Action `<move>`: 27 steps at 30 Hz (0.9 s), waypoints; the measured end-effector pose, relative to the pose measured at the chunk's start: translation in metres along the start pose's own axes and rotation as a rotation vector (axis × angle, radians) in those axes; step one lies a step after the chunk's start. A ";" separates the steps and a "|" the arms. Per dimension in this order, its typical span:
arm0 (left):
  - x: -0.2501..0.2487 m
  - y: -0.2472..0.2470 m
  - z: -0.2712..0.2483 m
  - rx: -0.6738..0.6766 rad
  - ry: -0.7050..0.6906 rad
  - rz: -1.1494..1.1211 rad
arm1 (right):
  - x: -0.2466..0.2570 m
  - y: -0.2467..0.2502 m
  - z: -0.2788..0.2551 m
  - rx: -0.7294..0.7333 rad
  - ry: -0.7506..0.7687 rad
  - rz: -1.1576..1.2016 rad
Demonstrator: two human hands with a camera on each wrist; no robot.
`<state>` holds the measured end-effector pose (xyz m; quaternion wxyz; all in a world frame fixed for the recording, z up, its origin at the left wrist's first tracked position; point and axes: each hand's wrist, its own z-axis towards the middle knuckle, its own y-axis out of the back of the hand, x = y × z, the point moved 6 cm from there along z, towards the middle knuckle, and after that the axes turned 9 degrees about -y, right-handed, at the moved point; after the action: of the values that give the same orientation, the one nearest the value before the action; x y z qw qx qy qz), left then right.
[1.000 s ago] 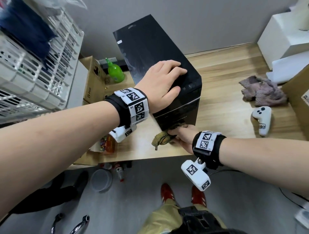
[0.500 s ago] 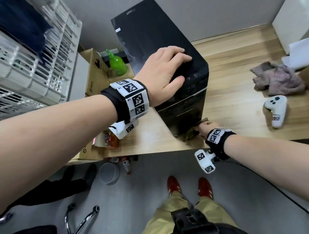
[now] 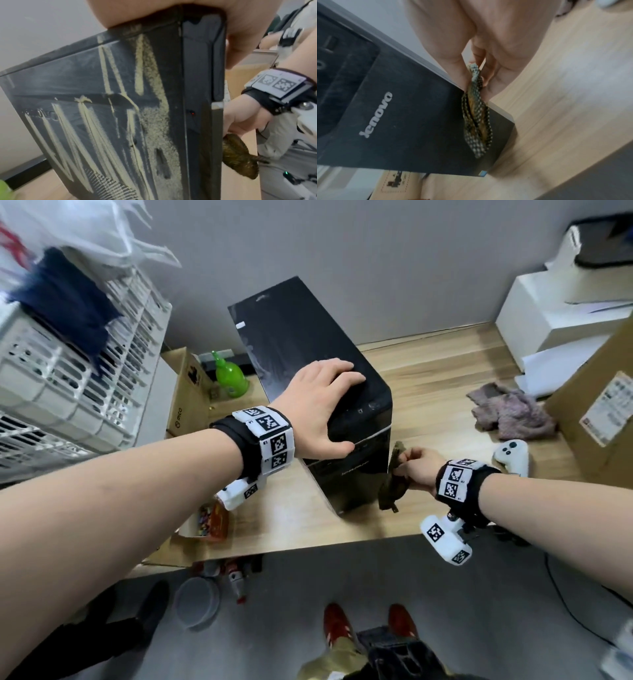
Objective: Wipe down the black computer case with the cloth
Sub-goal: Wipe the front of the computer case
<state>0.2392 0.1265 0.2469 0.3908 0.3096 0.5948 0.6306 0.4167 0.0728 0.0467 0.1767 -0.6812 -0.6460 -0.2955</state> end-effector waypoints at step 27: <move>0.014 -0.005 -0.021 0.084 -0.040 0.115 | 0.046 -0.018 -0.050 0.117 -0.023 0.270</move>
<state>0.2151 0.1278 0.2389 0.3525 0.3720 0.5938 0.6203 0.3895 0.0794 0.1114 0.2467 -0.7540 -0.5665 -0.2229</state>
